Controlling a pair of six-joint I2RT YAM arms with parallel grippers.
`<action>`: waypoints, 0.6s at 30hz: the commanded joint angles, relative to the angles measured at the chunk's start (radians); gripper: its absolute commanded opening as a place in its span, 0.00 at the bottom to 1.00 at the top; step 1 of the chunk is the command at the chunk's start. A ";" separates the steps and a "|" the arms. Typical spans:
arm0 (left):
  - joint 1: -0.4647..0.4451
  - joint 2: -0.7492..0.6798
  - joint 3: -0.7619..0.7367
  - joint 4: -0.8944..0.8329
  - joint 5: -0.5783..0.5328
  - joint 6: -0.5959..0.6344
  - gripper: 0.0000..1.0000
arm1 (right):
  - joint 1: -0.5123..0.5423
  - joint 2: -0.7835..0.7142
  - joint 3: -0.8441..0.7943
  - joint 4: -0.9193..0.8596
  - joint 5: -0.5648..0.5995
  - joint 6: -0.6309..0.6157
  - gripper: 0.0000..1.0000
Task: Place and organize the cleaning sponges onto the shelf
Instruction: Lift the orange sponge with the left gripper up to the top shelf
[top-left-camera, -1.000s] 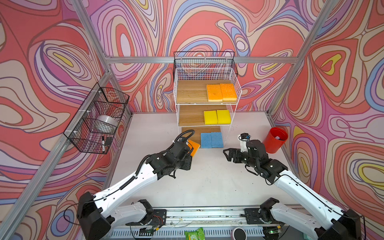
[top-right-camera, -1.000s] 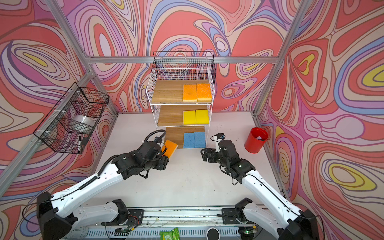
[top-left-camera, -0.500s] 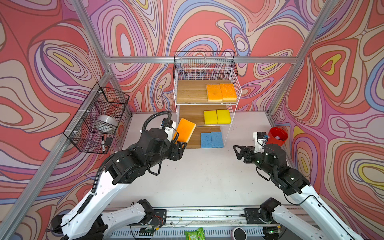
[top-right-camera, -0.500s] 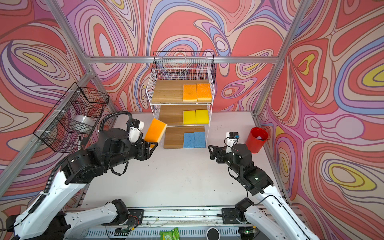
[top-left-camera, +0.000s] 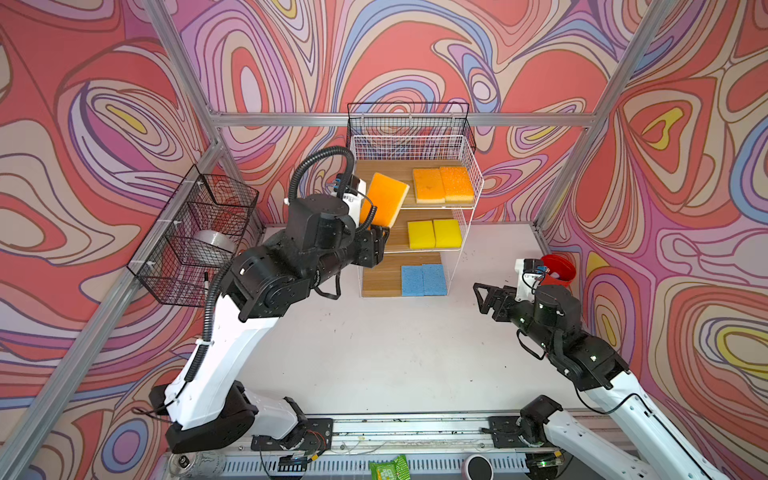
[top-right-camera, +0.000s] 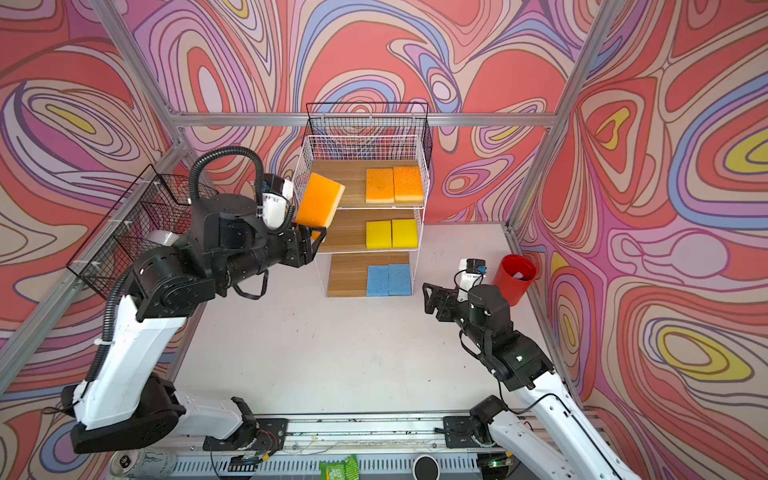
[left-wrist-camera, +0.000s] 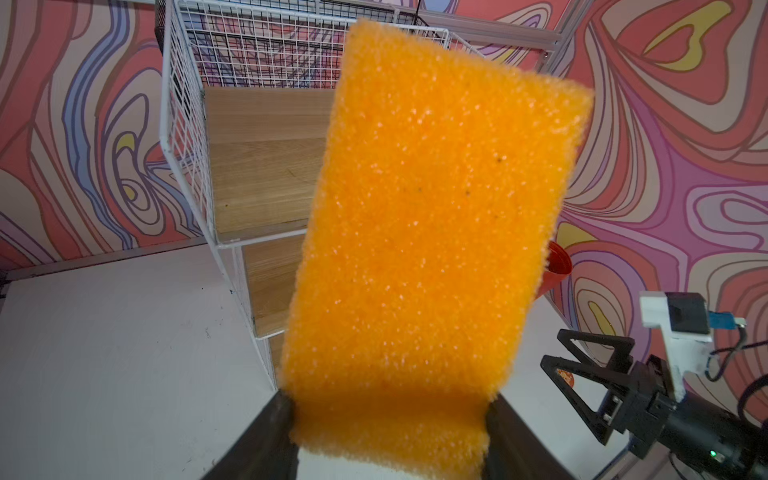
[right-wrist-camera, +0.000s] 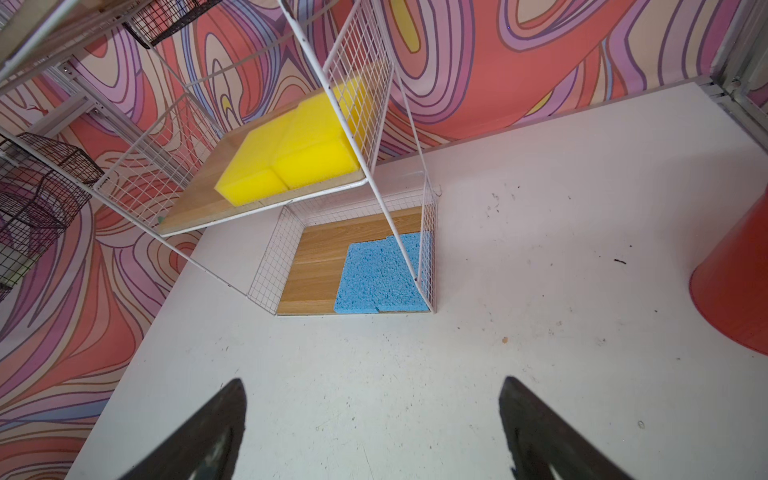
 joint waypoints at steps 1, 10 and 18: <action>-0.004 0.069 0.058 0.028 -0.062 0.010 0.62 | -0.005 0.002 0.025 -0.001 0.021 -0.011 0.98; -0.006 0.277 0.266 0.069 -0.175 0.054 0.63 | -0.004 0.025 -0.005 0.025 0.010 -0.019 0.98; 0.048 0.408 0.421 0.033 -0.166 0.004 0.63 | -0.004 0.054 -0.018 0.036 0.003 -0.031 0.98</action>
